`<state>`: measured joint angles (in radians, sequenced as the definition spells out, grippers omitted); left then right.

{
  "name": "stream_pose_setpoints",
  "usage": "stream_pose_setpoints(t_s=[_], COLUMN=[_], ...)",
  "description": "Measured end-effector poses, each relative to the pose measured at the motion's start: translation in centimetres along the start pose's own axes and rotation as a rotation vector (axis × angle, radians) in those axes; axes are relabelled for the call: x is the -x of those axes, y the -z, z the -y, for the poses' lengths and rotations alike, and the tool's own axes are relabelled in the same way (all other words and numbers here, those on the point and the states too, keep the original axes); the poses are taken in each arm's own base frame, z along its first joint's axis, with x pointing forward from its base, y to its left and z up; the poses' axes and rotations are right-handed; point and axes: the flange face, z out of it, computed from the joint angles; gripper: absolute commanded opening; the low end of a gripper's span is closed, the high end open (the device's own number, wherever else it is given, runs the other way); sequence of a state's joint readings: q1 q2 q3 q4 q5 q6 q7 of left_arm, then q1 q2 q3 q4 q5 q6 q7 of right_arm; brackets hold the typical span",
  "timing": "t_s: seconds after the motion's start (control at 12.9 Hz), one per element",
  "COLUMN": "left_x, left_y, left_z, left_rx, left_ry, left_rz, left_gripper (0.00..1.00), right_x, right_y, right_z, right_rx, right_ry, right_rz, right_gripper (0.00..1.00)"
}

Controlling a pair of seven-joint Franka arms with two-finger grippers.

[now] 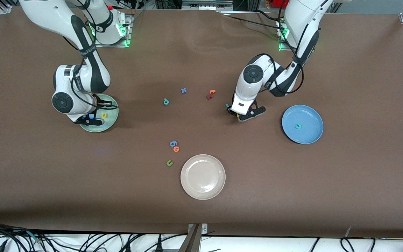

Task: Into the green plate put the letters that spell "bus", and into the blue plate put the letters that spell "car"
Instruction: 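Carry the a to the blue plate while the right gripper drops the 2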

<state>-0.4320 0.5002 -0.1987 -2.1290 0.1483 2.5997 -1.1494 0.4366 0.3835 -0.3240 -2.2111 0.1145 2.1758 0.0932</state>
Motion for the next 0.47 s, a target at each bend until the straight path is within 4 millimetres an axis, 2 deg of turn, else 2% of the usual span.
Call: stream_pose_setpoints(t_s=[0.08, 0.23, 0.31, 0.47], left_x=[-0.5, -3.0, -4.7, -8.2], left_y=[0.2, 1.9, 3.1, 4.9], left_z=[0.1, 0.2, 0.5, 2.1], left_rx=[-0.039, -0.137, -0.172, -0.219], left_ry=[-0.023, -0.090, -0.124, -0.204], left_rz=[0.013, 0.051, 0.071, 0.118], left_gripper=[0.12, 0.12, 0.12, 0.12], right_x=[-0.1, -0.4, -0.2, 1.0], right_y=[0.5, 2.6, 4.2, 7.3], right_z=[0.2, 1.4, 2.9, 7.5], right_rx=[-0.018, -0.060, -0.075, -0.095], right_ry=[-0.009, -0.012, -0.012, -0.036], right_rz=[-0.008, -0.036, -0.042, -0.059], right_gripper=[0.94, 0.92, 0.92, 0.91])
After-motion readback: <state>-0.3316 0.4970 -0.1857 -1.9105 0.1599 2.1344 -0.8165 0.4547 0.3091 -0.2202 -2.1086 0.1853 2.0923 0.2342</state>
